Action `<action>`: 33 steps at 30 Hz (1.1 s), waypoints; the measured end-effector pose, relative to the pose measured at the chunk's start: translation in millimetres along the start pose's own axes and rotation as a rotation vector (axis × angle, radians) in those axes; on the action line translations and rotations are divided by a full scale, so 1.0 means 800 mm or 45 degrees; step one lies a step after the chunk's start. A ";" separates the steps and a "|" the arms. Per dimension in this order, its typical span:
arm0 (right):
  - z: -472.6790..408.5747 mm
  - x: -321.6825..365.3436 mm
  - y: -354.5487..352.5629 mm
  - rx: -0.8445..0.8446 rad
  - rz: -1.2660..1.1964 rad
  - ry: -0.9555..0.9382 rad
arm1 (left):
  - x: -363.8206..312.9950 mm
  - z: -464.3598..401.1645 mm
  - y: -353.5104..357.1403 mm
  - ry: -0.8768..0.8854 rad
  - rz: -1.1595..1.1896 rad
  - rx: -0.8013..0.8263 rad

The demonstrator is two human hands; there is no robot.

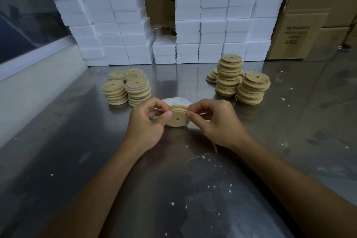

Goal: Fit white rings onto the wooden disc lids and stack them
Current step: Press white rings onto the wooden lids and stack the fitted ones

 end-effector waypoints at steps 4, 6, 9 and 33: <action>-0.003 -0.003 0.001 0.021 -0.048 0.036 | 0.014 0.004 0.005 -0.196 0.222 0.009; -0.003 -0.004 0.002 0.021 -0.068 0.041 | 0.016 0.006 0.006 -0.240 0.275 0.007; 0.000 -0.003 0.000 -0.016 -0.074 0.030 | 0.017 0.008 0.006 -0.288 0.326 -0.017; 0.008 0.036 -0.004 -0.135 0.169 -0.301 | -0.038 0.010 0.013 0.312 -0.183 -0.026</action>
Point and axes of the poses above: each hand's wrist, its own z-axis away from the middle knuckle, its own y-axis out of the palm, x = y × z, the point moved 9 cm from there along -z, towards the middle knuckle, and after that the axes turned 2 degrees about y, right-handed, at the moved point
